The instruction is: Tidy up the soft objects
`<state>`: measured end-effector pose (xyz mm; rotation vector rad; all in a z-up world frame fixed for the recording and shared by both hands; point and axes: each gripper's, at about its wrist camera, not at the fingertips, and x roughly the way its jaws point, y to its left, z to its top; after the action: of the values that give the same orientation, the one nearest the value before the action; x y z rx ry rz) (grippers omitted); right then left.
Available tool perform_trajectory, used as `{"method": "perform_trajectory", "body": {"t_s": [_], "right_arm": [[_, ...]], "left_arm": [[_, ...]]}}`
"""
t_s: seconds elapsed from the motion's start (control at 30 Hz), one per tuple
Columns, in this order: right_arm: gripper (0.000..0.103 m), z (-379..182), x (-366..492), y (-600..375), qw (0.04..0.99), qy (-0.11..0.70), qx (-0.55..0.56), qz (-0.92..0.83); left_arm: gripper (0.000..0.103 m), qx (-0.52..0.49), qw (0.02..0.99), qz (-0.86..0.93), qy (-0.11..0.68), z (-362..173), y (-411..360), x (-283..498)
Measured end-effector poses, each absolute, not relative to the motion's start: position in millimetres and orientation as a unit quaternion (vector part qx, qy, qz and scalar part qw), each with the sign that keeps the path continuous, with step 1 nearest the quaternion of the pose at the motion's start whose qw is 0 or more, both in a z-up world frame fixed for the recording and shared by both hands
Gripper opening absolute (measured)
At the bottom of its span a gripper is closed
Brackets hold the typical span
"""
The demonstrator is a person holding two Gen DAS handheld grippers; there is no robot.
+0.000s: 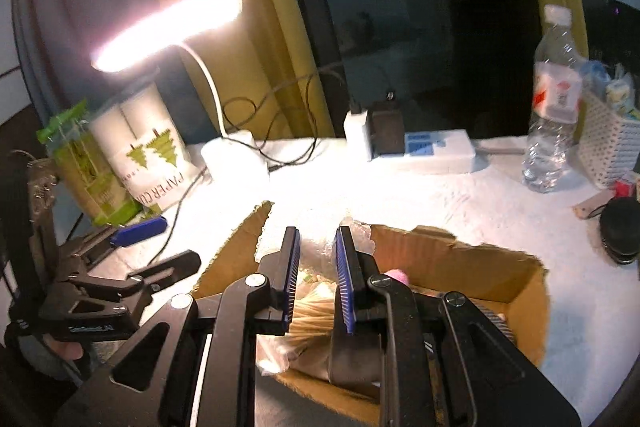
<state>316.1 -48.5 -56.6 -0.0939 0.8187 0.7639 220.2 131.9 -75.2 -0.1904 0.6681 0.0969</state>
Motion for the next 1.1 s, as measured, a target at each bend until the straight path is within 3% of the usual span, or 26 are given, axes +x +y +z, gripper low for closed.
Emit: {"method": "perform_trajectory", "body": {"t_s": [0.17,0.23,0.3,0.97,1.1], "right_arm": [[0.024,-68.2,321.6,-38.0,0.842,0.406,-0.048,0.353],[0.035,-67.8,320.3,-38.0,0.844,0.405,-0.053,0.347],[0.039,-63.2,316.4,-40.8,0.849,0.399,-0.054,0.342],[0.040,0.8,243.5,-128.1,0.887,0.337,-0.050,0.313],[0.044,12.6,226.4,-146.4,0.896,0.322,-0.051,0.302]], "left_arm": [[0.085,-0.094,0.938,0.059,0.328,-75.2,132.9,219.6],[0.085,-0.089,0.940,0.062,0.325,-72.3,129.6,216.7],[0.085,-0.080,0.941,0.068,0.321,-68.2,125.0,212.9],[0.086,-0.065,0.959,0.048,0.270,-10.0,49.5,155.2],[0.087,-0.063,0.962,0.045,0.262,1.5,34.3,142.3]]}}
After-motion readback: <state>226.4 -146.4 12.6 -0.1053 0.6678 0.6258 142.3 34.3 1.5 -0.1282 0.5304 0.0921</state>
